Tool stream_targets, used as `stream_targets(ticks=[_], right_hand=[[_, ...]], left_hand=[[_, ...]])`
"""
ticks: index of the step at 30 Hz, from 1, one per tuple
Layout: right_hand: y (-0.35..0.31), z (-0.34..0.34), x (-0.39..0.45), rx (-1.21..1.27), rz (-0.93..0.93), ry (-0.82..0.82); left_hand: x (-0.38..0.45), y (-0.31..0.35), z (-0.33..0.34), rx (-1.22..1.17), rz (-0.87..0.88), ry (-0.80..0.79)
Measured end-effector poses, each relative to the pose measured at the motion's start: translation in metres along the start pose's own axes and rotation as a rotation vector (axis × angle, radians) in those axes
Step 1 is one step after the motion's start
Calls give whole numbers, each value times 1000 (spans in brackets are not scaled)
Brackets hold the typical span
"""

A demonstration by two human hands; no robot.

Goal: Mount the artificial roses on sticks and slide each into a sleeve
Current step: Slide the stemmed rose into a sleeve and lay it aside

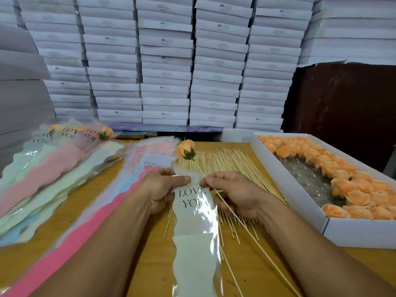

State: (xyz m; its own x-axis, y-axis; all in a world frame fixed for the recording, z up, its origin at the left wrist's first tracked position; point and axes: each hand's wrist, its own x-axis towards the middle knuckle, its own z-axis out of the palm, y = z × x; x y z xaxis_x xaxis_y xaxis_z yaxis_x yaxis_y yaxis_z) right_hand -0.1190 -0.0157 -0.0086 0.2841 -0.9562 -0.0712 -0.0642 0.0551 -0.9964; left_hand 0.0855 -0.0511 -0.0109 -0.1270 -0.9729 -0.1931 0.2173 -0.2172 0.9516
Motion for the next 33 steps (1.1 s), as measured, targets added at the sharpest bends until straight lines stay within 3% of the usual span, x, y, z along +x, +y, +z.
stream_targets(ticks=[10, 17, 33], right_hand=[[1, 0, 1, 10, -16, 42], [-3, 3, -4, -32, 4, 27], [-6, 2, -5, -12, 4, 29]], left_hand=[[5, -3, -1, 43, 83, -78], [4, -7, -4, 365, 244, -182], [8, -7, -6, 476, 221, -224]])
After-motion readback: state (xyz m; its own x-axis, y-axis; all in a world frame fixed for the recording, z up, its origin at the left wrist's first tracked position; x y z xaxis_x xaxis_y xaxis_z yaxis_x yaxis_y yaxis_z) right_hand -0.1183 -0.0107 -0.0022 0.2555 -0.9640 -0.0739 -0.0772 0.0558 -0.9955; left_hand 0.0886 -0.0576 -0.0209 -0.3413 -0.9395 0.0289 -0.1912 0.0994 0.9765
